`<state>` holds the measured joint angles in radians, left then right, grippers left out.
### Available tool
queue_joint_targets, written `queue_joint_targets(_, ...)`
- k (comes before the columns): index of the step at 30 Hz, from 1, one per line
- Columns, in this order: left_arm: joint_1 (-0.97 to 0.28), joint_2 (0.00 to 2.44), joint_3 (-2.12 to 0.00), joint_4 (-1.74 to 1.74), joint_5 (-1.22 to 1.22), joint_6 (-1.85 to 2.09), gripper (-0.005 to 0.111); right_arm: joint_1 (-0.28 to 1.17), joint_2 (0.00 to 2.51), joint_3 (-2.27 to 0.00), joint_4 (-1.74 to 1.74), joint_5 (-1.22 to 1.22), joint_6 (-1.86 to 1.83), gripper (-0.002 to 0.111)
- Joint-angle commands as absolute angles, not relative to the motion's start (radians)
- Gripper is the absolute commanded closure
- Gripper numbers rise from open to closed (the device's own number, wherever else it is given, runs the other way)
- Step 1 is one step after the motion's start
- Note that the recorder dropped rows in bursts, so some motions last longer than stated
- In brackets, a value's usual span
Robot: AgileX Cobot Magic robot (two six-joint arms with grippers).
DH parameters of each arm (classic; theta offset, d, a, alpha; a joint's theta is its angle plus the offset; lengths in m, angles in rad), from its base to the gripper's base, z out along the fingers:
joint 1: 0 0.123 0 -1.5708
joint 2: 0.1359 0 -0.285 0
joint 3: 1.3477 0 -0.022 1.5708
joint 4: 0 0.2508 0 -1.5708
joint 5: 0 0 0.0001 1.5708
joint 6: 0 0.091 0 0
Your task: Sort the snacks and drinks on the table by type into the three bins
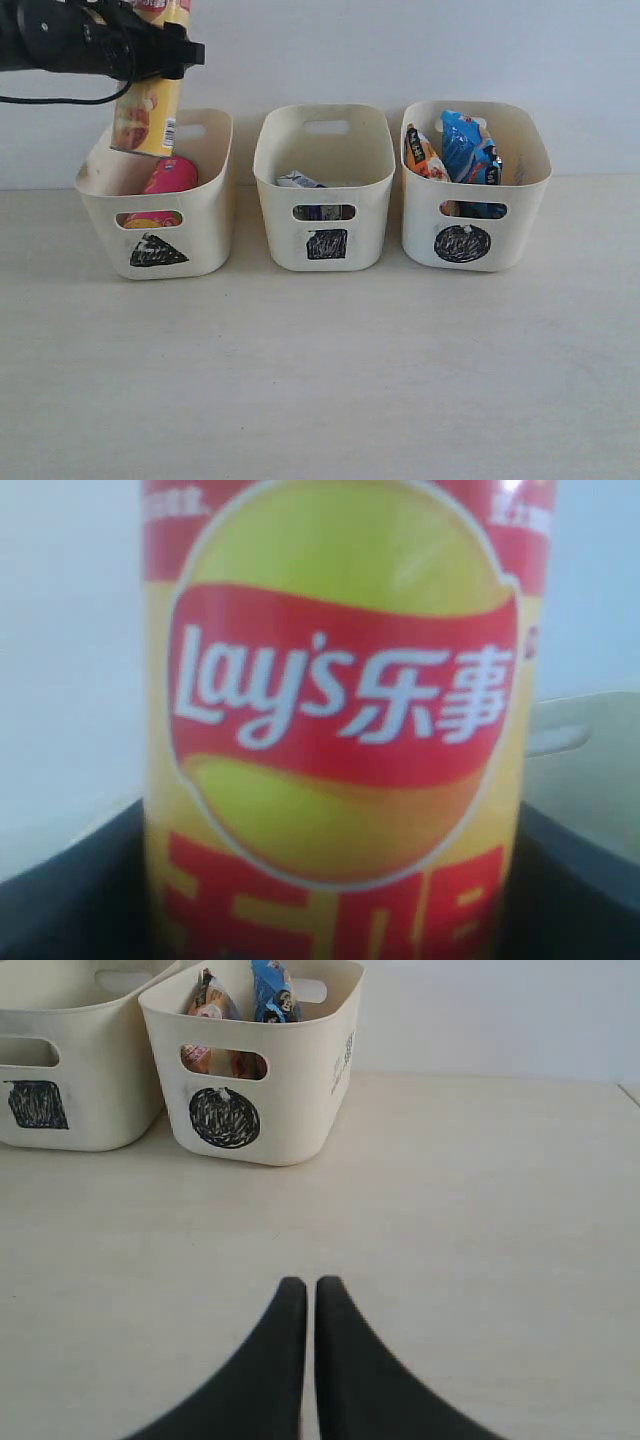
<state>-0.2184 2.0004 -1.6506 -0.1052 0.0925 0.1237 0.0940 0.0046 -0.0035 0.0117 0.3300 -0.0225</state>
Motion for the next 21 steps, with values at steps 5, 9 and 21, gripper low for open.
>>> queue_joint_targets(5,-0.208,2.105,-1.66,-0.116,0.036,0.083,0.064,0.091,0.0,0.0,0.013,0.326,-0.025,0.108)
queue_joint_targets(9,-0.208,2.124,-1.66,-0.116,0.042,0.083,0.041,0.091,0.0,0.0,0.013,0.326,-0.025,0.108)
queue_joint_targets(21,-0.208,2.107,-1.66,-0.116,0.106,0.083,0.011,0.091,0.0,0.0,0.013,0.326,-0.025,0.108)
